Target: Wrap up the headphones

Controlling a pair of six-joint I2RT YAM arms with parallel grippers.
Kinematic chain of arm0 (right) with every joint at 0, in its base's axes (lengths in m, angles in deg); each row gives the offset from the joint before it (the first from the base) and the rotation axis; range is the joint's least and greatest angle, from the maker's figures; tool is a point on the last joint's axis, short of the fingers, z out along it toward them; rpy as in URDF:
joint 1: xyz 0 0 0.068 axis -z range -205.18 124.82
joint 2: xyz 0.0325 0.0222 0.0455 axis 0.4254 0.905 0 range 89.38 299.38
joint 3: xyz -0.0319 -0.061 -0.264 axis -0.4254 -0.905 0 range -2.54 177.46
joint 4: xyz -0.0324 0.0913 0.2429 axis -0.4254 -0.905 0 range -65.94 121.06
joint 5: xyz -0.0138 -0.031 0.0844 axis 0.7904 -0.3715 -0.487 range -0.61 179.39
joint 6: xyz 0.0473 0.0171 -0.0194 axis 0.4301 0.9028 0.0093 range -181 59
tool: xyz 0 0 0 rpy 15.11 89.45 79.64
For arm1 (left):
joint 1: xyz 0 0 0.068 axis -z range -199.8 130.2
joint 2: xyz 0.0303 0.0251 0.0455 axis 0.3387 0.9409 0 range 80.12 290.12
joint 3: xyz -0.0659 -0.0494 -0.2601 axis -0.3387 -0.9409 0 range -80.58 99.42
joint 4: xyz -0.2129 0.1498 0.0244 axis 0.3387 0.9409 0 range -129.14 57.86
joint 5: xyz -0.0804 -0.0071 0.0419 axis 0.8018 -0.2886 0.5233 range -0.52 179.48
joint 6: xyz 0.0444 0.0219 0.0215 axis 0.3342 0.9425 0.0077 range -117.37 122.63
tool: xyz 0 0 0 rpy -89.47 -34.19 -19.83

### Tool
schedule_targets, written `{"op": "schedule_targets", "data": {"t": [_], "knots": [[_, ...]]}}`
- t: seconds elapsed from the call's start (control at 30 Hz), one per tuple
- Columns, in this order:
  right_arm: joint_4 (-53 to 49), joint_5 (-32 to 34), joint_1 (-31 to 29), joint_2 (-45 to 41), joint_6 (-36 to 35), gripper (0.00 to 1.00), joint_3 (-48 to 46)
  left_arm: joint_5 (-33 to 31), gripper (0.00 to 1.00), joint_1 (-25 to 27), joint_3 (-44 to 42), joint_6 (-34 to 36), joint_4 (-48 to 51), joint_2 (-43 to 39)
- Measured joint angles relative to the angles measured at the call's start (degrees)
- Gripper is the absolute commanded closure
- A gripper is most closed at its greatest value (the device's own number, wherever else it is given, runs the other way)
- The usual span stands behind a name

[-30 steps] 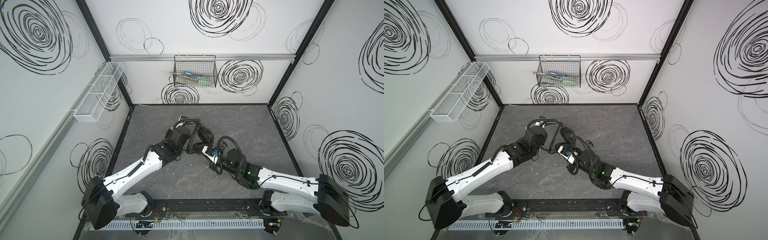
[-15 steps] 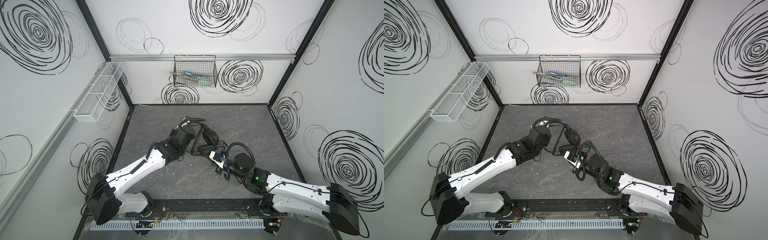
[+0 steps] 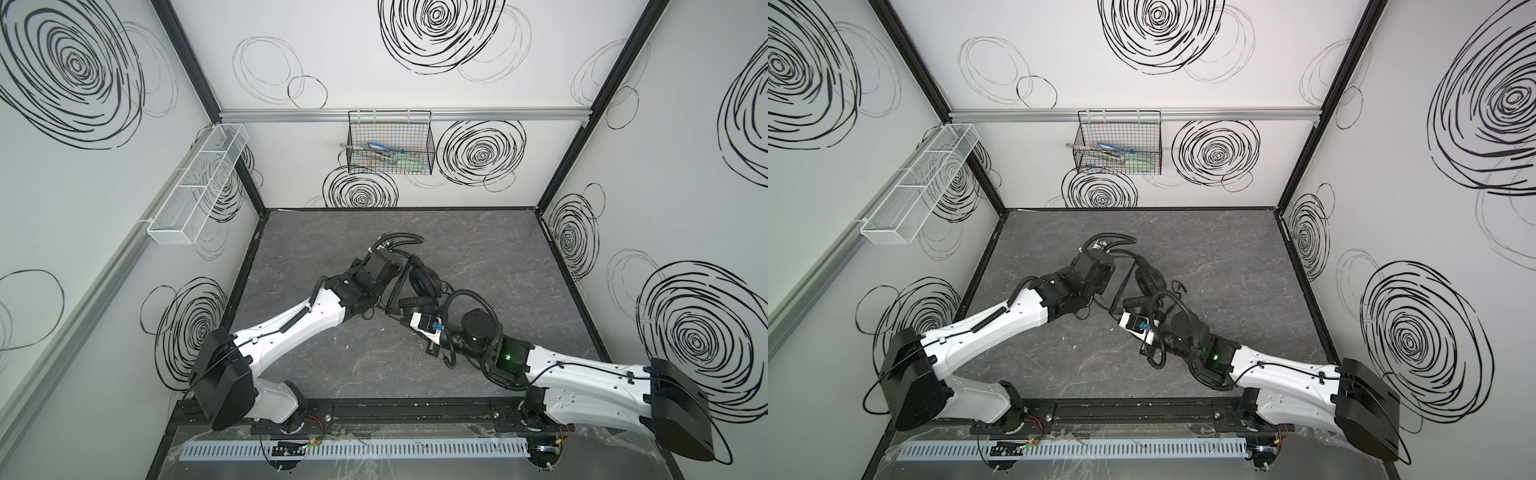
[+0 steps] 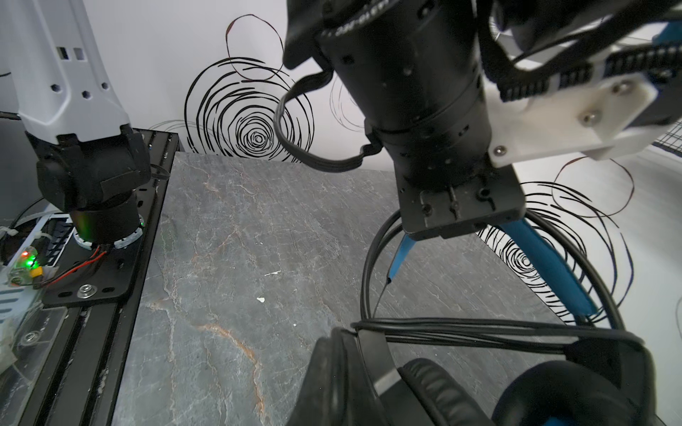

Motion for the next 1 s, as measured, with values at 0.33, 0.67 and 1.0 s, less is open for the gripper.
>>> {"op": "schedule_targets", "data": {"t": [0.33,0.67,1.0], "knots": [[0.09,8.5,0.72,0.33,0.11,1.0,0.07,-4.22,1.0,4.59,-0.07,3.02,3.13,-0.11],[-0.15,12.0,1.53,0.85,0.24,0.97,0.24,-6.54,1.0,6.16,-2.67,4.87,6.23,-6.1],[-1.7,13.2,2.51,1.68,-0.98,0.97,0.37,-7.1,1.0,6.23,-4.55,6.84,5.11,-7.52]]}}
